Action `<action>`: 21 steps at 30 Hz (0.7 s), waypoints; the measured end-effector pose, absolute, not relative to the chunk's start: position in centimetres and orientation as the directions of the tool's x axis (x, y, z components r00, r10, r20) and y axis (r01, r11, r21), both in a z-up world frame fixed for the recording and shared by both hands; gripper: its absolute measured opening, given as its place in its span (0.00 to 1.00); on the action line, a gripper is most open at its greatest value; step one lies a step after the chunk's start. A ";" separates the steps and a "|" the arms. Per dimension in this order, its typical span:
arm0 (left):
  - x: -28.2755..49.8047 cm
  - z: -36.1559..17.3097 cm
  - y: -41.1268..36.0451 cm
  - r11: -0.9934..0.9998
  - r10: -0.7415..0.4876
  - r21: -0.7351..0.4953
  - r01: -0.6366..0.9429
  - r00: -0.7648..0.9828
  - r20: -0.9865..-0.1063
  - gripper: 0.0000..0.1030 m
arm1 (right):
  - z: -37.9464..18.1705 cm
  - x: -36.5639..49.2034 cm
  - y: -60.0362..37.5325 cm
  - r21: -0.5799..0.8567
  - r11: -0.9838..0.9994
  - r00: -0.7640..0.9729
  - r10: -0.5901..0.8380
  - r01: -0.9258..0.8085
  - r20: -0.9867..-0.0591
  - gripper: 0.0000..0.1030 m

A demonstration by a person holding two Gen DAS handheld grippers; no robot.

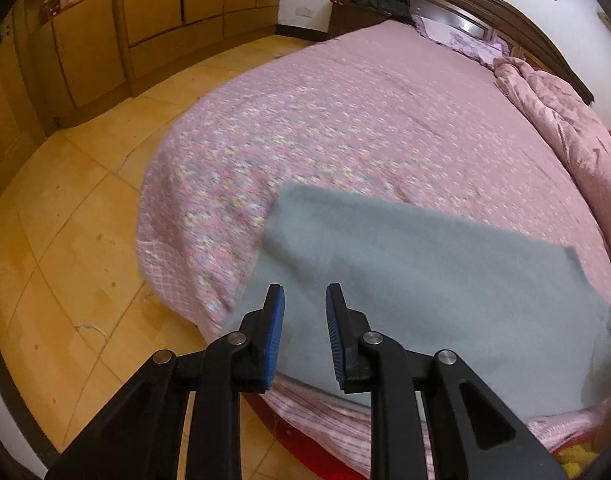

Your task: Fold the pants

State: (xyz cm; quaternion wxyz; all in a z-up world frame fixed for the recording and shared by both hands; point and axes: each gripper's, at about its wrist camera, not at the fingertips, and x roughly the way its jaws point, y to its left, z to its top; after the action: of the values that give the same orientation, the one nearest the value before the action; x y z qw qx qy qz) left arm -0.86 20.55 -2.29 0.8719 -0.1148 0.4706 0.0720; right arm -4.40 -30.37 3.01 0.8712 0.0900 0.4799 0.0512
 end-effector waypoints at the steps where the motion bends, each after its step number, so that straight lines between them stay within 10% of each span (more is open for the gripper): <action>1: -0.9 -2.4 20.1 0.965 0.013 -0.132 -0.226 0.545 -0.838 0.14 | 3.1 -5.3 -31.2 0.189 0.982 0.538 0.151 0.016 -0.829 0.55; 21: -0.4 -6.0 16.0 0.974 -0.019 -0.118 -0.195 0.449 -0.893 0.14 | 0.3 -12.3 -39.1 0.309 0.935 0.527 0.177 0.174 -0.831 0.55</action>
State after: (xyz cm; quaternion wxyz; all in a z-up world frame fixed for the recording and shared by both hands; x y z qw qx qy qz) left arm -0.44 16.00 -5.96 0.8449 -0.1023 0.5224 0.0522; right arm -12.29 -39.09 0.29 0.8550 0.1805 0.4861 0.0008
